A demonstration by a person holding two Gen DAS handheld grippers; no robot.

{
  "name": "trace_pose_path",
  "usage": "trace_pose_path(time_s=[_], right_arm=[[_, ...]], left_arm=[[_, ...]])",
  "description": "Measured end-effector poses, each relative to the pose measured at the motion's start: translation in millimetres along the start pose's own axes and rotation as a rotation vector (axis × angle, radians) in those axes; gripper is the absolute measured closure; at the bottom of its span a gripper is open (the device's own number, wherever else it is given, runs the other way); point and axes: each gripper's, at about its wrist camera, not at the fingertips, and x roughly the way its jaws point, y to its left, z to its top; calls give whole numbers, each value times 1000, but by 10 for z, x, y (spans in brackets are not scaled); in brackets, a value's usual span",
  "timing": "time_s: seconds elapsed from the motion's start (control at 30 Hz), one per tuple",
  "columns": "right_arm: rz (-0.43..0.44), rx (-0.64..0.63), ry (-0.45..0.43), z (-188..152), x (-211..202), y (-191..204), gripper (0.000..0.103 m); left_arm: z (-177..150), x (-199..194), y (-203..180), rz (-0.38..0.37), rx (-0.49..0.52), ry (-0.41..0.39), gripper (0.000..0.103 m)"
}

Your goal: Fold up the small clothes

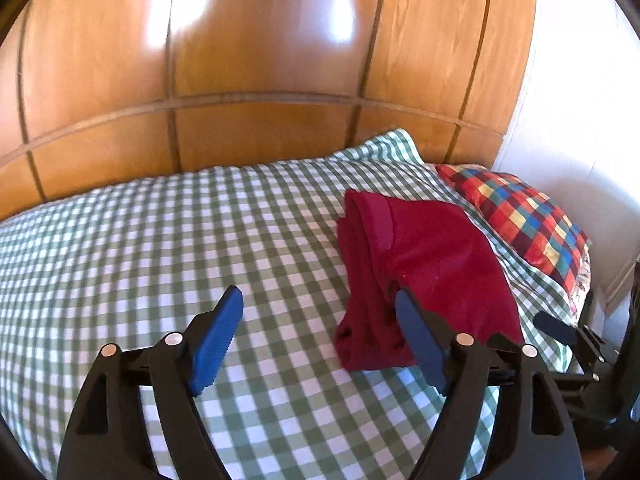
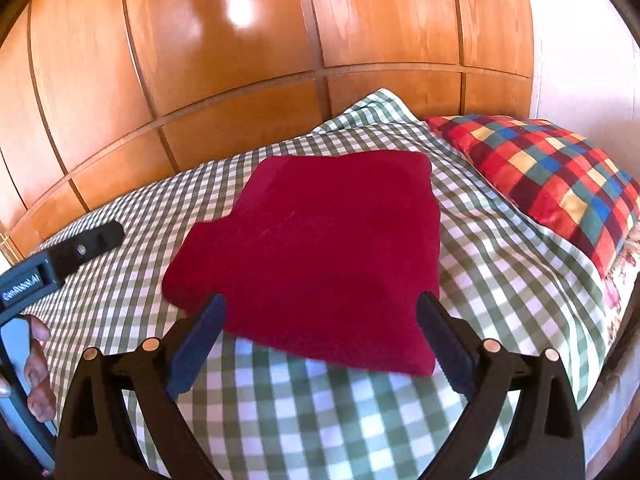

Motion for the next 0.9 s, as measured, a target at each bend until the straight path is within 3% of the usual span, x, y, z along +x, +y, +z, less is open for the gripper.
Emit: trace_pose_path(time_s=[0.13, 0.37, 0.9], right_arm=[[-83, 20, -24, -84, -114, 68, 4], [-146, 28, -52, -133, -275, 86, 3], [-171, 14, -70, -211, -412, 152, 2]], left_arm=[[-72, -152, 2, 50, 1, -28, 17], [-228, -305, -23, 117, -7, -37, 4], [-366, -495, -115, 144, 8, -56, 4]])
